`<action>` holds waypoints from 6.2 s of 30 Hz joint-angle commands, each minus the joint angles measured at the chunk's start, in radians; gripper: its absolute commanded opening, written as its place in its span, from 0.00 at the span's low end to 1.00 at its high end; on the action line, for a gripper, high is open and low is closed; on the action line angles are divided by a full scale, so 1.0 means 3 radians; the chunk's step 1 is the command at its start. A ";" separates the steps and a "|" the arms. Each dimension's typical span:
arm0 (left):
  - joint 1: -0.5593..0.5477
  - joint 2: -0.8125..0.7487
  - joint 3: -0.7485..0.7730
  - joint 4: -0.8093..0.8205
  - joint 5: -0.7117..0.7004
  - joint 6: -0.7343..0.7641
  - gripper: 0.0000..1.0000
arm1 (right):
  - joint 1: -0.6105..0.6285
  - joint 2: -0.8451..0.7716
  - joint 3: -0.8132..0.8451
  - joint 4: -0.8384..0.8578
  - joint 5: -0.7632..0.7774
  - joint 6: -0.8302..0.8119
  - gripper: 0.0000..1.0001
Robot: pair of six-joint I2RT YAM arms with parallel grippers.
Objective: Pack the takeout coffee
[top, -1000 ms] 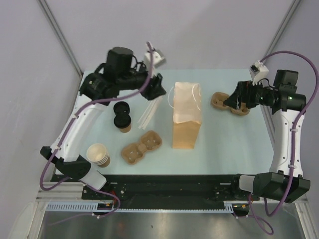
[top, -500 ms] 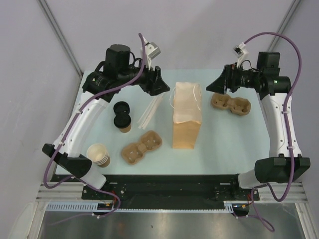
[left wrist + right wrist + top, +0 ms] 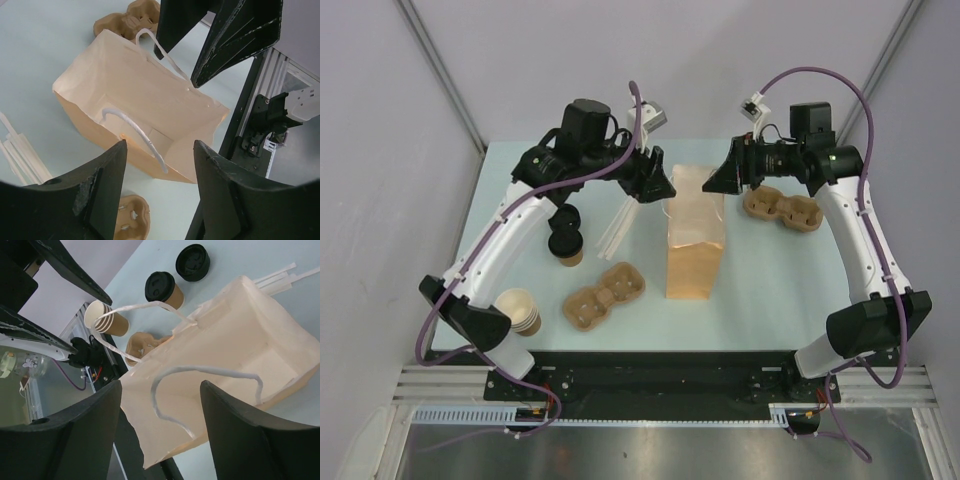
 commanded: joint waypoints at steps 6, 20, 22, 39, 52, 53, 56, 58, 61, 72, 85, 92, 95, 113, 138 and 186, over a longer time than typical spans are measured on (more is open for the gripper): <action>-0.0024 0.0117 0.0067 0.0069 -0.0078 -0.0045 0.43 | 0.0055 0.0065 0.0130 0.0214 0.0014 0.0197 0.47; 0.0149 -0.0067 -0.0275 0.0054 -0.0175 -0.0035 0.00 | -0.0436 -0.0318 -0.0212 0.0010 -0.0190 0.0100 0.00; 0.0195 -0.0082 -0.0352 0.0054 -0.0170 -0.0025 0.00 | -0.0543 -0.0395 -0.0330 -0.0082 -0.0226 -0.0027 0.00; 0.0456 -0.0154 -0.1206 0.0565 -0.0149 -0.0500 0.00 | -0.0876 -0.0217 -0.0852 -0.0537 -0.0001 -0.0749 0.00; 0.0416 0.0255 -0.1273 0.0744 0.0208 -0.0628 0.00 | -0.0621 0.0013 -0.1158 -0.0220 0.0091 -0.0657 0.00; 0.0410 0.0271 -0.1283 0.0765 0.0244 -0.0649 0.00 | -0.0600 0.0034 -0.1159 -0.0200 0.0091 -0.0631 0.00; 0.0370 0.0332 -0.1314 0.0816 0.0280 -0.0659 0.00 | -0.0513 0.0090 -0.1174 -0.0179 0.0101 -0.0631 0.00; 0.0344 0.0347 -0.1339 0.0857 0.0301 -0.0669 0.00 | -0.0467 0.0111 -0.1174 -0.0179 0.0101 -0.0626 0.00; 0.0329 0.0358 -0.1401 0.0928 0.0321 -0.0705 0.00 | -0.0416 0.0141 -0.1184 -0.0154 0.0106 -0.0621 0.00; 0.0354 0.0159 -0.1202 0.0862 0.0285 -0.0598 0.15 | -0.0538 -0.0068 -0.1169 -0.0138 0.0066 -0.0565 0.11; 0.0390 -0.0010 -0.0741 0.0796 0.0203 -0.0557 0.56 | -0.0661 -0.0396 -0.0857 -0.0103 0.0004 -0.0427 0.55; 0.0436 -0.0123 -0.0690 0.0749 0.0305 -0.0455 0.84 | -0.0671 -0.0406 -0.0627 -0.0179 0.0065 -0.0411 0.84; 0.0507 -0.0174 -0.0685 0.0805 0.0382 -0.0403 1.00 | -0.0697 -0.0416 -0.0566 -0.0205 0.0081 -0.0411 0.92; 0.1581 -0.0976 -0.1720 -0.0482 0.1467 0.3720 0.99 | -0.1356 -0.0396 -0.0213 -0.0634 -0.0246 -0.0677 1.00; 0.0544 -0.0062 -0.2577 -0.0043 0.0500 0.5456 0.62 | -0.1418 -0.0339 -0.0453 -0.1008 -0.0200 -0.1009 1.00; 0.0165 0.0680 -0.2163 -0.0094 -0.0236 0.5380 0.15 | -0.1571 -0.0135 0.0011 -0.1079 -0.0083 -0.1117 0.99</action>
